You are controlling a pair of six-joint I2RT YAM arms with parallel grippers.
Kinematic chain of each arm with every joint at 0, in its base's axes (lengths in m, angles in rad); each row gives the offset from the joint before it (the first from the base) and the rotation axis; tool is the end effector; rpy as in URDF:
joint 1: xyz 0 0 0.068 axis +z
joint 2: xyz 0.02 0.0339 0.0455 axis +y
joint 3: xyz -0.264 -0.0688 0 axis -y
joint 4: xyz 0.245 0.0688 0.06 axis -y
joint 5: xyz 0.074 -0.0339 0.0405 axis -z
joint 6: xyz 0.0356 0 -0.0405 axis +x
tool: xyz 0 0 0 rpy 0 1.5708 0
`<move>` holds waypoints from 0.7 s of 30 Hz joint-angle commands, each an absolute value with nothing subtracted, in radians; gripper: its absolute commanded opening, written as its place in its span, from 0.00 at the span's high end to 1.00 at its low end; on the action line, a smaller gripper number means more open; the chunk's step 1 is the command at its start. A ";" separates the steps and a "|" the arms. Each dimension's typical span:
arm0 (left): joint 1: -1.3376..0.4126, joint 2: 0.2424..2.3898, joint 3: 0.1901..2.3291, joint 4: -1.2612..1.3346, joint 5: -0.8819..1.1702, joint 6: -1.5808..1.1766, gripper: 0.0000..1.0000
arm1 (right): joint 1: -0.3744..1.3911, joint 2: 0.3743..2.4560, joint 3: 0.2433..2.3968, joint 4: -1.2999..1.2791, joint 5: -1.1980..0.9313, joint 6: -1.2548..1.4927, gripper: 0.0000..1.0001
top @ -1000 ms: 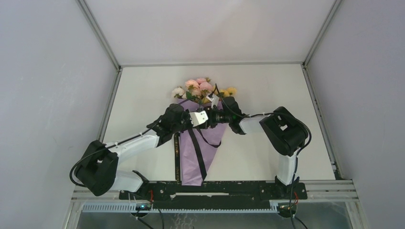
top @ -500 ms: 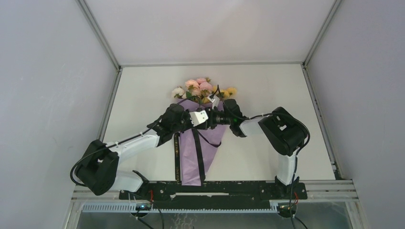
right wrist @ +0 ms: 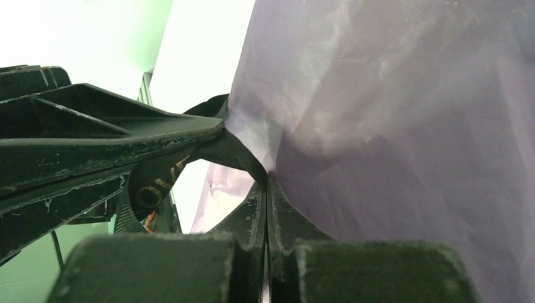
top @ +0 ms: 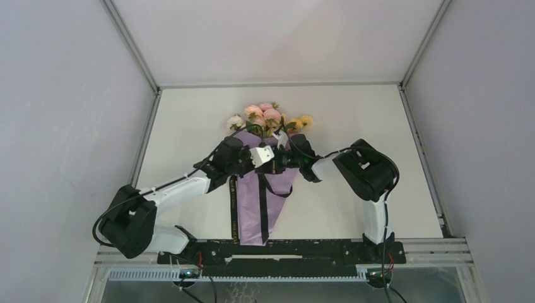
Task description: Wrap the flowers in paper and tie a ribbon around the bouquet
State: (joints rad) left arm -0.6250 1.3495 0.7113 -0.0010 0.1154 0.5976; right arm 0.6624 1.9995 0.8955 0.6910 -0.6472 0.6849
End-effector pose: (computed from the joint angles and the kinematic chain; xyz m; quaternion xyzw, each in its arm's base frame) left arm 0.2266 -0.1685 0.2081 0.5331 0.7156 -0.0577 0.4476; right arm 0.2922 0.2552 0.1207 -0.1650 0.7955 0.5316 0.2393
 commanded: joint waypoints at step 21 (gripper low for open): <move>-0.440 1.416 0.772 -0.439 0.188 0.705 0.48 | 0.656 1.888 0.904 0.578 -0.570 0.590 1.00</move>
